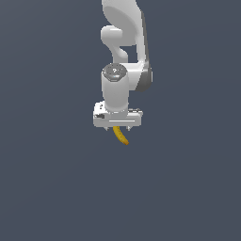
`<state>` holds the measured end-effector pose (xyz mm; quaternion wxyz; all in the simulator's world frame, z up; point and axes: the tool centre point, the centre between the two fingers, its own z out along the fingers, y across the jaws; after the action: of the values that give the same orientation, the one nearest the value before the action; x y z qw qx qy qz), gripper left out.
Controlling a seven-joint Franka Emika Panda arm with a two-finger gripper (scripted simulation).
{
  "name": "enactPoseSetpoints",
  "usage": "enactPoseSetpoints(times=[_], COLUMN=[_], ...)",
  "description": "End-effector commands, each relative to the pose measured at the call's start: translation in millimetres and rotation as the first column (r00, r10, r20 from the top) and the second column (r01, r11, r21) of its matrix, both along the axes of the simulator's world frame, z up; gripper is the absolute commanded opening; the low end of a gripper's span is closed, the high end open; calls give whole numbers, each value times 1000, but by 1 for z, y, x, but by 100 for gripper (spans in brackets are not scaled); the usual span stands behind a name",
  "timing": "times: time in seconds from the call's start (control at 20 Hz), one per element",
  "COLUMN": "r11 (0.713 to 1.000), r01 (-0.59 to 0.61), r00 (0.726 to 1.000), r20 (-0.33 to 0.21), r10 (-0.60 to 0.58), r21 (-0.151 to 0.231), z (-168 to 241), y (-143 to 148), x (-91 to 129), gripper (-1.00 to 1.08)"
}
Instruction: Pick up the object and move it to a goal position.
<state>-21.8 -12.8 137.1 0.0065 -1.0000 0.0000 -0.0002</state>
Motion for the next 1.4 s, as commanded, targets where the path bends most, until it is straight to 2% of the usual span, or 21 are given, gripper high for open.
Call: enactPoseSetpoints(times=[0.0, 0.3, 0.6, 0.85, 1.35], r11=[999, 993, 985, 982, 982], r01=[-33, -119, -173, -190, -188], r00=[999, 993, 985, 982, 982], r20=[0, 0, 0, 0, -1], r10=[33, 119, 173, 190, 188], r21=[-3, -10, -13, -13, -13], z=[-13, -45, -63, -68, -87], y=[1, 3, 5, 6, 6], x=[-11, -43, -64, -72, -72], gripper=[100, 100, 100, 100, 100])
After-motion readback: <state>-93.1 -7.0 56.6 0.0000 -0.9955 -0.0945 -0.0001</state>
